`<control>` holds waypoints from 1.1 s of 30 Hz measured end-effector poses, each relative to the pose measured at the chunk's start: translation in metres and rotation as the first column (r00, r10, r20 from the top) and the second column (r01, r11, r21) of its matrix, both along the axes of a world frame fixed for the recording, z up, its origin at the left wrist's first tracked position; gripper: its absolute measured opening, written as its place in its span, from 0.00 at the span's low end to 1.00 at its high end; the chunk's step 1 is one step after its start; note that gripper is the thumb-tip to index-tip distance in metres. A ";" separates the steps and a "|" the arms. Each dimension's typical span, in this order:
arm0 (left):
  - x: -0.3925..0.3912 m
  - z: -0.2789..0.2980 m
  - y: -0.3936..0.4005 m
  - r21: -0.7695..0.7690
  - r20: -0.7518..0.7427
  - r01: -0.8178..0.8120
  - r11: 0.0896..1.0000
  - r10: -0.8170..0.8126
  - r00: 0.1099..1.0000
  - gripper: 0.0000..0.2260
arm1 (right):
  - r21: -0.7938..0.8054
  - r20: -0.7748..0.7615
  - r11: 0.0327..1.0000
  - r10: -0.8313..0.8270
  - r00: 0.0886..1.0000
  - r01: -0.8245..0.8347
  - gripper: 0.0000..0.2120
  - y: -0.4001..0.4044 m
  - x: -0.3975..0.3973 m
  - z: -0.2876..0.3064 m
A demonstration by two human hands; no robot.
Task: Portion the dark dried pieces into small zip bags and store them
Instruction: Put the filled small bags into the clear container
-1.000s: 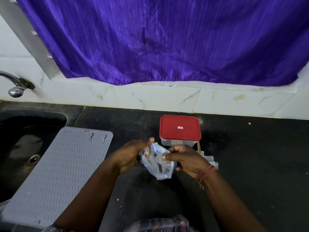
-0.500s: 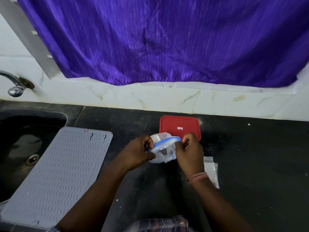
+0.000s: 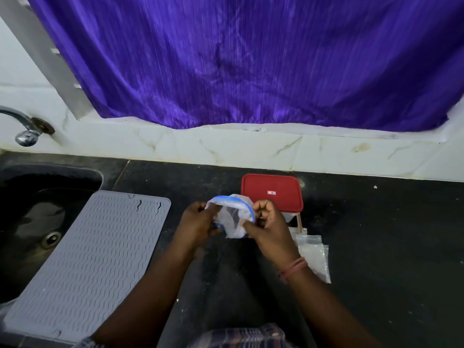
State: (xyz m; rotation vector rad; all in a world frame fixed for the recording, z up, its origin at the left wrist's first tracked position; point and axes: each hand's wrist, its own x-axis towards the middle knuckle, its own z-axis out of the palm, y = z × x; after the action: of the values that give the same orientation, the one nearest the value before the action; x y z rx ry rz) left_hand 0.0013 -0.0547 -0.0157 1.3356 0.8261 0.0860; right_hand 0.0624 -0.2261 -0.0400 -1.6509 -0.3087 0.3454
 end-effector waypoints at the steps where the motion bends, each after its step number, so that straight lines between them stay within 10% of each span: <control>1: -0.002 0.002 -0.001 -0.172 0.063 0.070 0.983 -0.060 0.996 0.11 | -0.006 -0.008 0.998 -0.069 0.998 0.069 0.14 -0.001 0.002 0.000; 4: -0.007 0.003 -0.007 -0.149 0.120 0.211 0.966 -0.194 0.974 0.12 | 0.025 -0.075 0.983 -0.180 0.981 0.183 0.13 -0.006 0.007 -0.001; 9: -0.004 -0.005 -0.011 0.176 -0.015 -0.066 0.982 0.070 0.997 0.07 | 0.009 -0.146 0.926 -0.372 0.917 0.377 0.12 -0.011 0.008 -0.002; 13: -0.002 0.001 -0.015 0.654 -0.095 -0.014 0.756 0.100 0.990 0.05 | -0.111 -0.089 0.937 -0.340 0.936 0.330 0.14 -0.004 0.002 -0.007; 24: -0.002 -0.001 -0.004 0.161 -0.019 0.222 0.962 -0.222 0.975 0.06 | -0.285 0.126 0.958 0.022 0.992 0.015 0.06 -0.019 0.011 -0.001; 33: -0.001 -0.003 0.005 0.663 0.097 -0.029 0.748 -0.047 0.994 0.07 | -0.131 0.145 0.978 -0.141 0.979 0.160 0.12 -0.027 0.014 0.005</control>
State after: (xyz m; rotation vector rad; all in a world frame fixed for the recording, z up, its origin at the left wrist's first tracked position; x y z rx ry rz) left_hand 0.0003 -0.0498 -0.0190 1.9918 0.7184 0.4835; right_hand 0.0762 -0.2532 -0.0345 -1.8308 -0.2628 0.1438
